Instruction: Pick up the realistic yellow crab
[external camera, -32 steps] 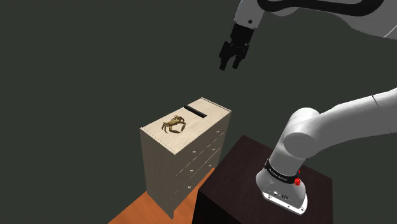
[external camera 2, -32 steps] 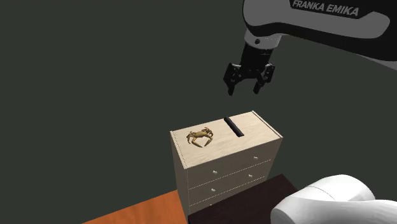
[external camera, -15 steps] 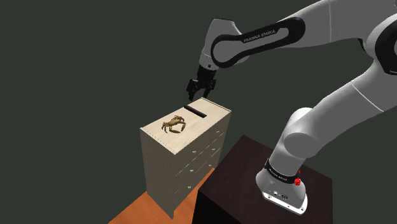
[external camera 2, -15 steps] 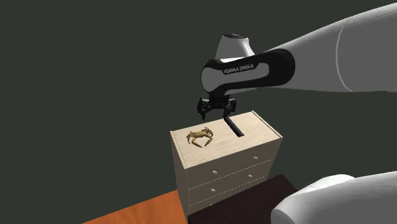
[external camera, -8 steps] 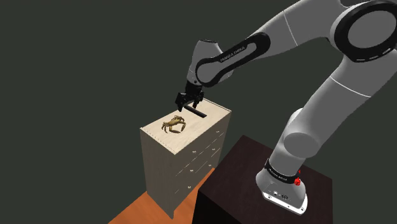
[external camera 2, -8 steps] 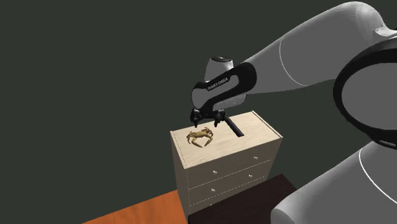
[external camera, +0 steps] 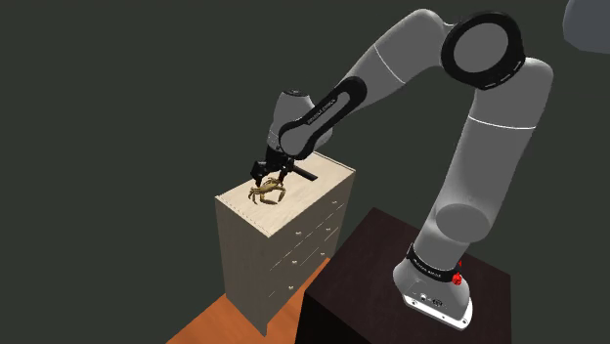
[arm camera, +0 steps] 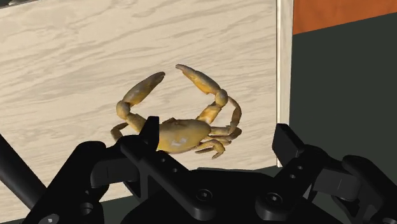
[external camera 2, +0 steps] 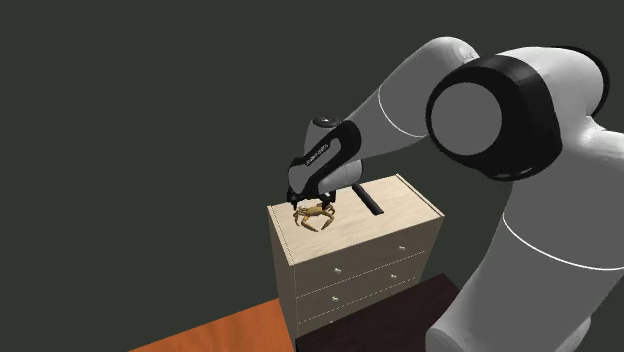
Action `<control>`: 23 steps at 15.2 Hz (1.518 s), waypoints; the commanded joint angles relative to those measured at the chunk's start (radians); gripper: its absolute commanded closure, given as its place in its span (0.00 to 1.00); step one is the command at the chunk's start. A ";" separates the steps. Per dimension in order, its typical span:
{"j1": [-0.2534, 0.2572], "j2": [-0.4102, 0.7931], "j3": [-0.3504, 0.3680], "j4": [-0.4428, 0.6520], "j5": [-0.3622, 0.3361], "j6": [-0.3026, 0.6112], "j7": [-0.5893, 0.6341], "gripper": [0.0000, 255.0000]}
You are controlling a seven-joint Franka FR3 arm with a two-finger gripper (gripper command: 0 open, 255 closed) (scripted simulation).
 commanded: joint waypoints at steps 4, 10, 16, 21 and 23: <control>0.019 0.144 -0.014 0.058 -0.042 0.092 0.052 0.00; 0.028 0.213 -0.025 0.060 -0.057 0.159 0.061 0.00; 0.028 0.212 -0.025 0.060 -0.056 0.158 0.061 1.00; 0.029 0.212 -0.025 0.060 -0.056 0.158 0.061 1.00; 0.027 0.201 -0.023 0.059 -0.054 0.147 0.059 1.00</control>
